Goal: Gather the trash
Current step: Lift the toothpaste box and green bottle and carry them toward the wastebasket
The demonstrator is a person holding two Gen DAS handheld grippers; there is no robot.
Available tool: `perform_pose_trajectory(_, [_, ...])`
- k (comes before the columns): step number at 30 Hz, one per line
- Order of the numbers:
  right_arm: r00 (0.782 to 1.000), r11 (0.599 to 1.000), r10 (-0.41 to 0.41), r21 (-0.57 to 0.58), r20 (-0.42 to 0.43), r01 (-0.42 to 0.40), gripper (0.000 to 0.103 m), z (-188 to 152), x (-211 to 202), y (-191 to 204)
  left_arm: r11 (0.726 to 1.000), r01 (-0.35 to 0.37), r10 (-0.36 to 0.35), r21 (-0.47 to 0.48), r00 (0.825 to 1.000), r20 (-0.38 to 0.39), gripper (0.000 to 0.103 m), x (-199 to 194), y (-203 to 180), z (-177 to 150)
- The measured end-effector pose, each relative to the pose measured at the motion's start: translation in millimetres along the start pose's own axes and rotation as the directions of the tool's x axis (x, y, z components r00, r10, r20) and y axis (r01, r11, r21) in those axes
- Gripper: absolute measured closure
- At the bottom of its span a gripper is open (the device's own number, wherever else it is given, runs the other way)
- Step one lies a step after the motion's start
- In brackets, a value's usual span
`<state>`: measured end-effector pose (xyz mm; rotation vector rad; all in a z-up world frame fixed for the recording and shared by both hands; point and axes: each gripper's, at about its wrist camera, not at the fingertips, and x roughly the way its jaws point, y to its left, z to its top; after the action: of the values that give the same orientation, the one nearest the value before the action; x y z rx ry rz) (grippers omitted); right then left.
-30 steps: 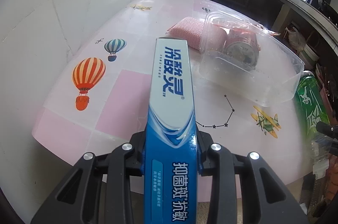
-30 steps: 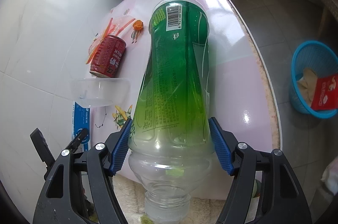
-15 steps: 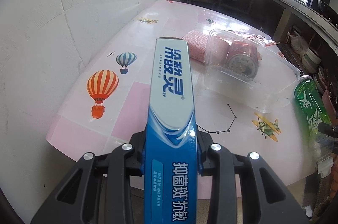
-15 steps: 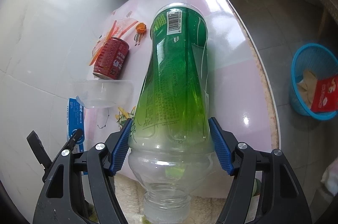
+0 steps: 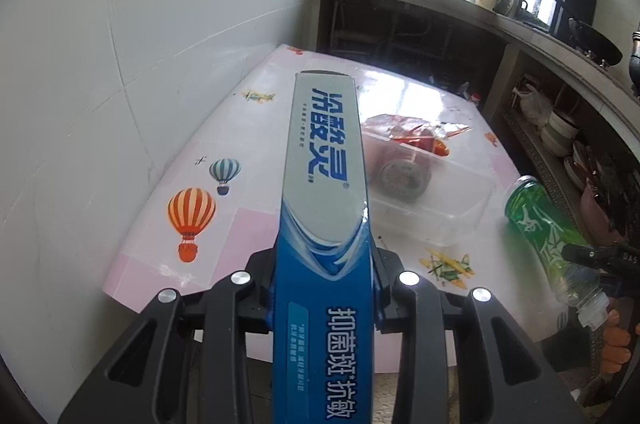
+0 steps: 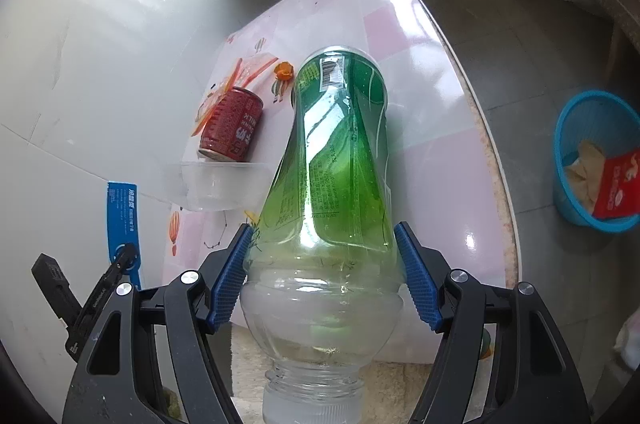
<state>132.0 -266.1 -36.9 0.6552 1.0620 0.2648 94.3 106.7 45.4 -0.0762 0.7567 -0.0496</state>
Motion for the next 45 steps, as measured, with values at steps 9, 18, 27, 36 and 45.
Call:
perform_pose_trajectory(9, [0.998,0.999,0.016,0.035,0.058,-0.018,0.036,-4.8,-26.2,-8.6,0.978,0.181,-0.186,0.101,0.982,0.041,0.071,-15.5,-50.5,27.8])
perform_pose_trajectory(18, [0.994,0.997,0.021,0.074,0.106,-0.029,0.036,-11.9,-54.3,-28.6,0.926,0.324,-0.335,0.194,0.942,0.025,0.071,-21.1,-122.0,38.4])
perform_pose_trajectory(27, [0.99,0.991,0.021,0.129,0.141,-0.039,0.036,-16.6,-70.7,-52.1,0.871,0.42,-0.422,0.256,0.905,-0.051,0.071,-9.6,-176.9,36.9])
perform_pose_trajectory(36, [0.988,0.983,0.013,0.179,0.155,-0.042,0.036,-19.0,-76.8,-71.7,0.82,0.489,-0.468,0.298,0.872,-0.143,0.071,9.0,-226.3,25.7])
perform_pose_trajectory(45, [0.977,0.957,-0.059,0.29,0.205,-0.003,0.036,-33.2,-107.7,-123.6,0.737,0.624,-0.549,0.259,0.777,-0.31,0.071,39.0,-284.8,17.9])
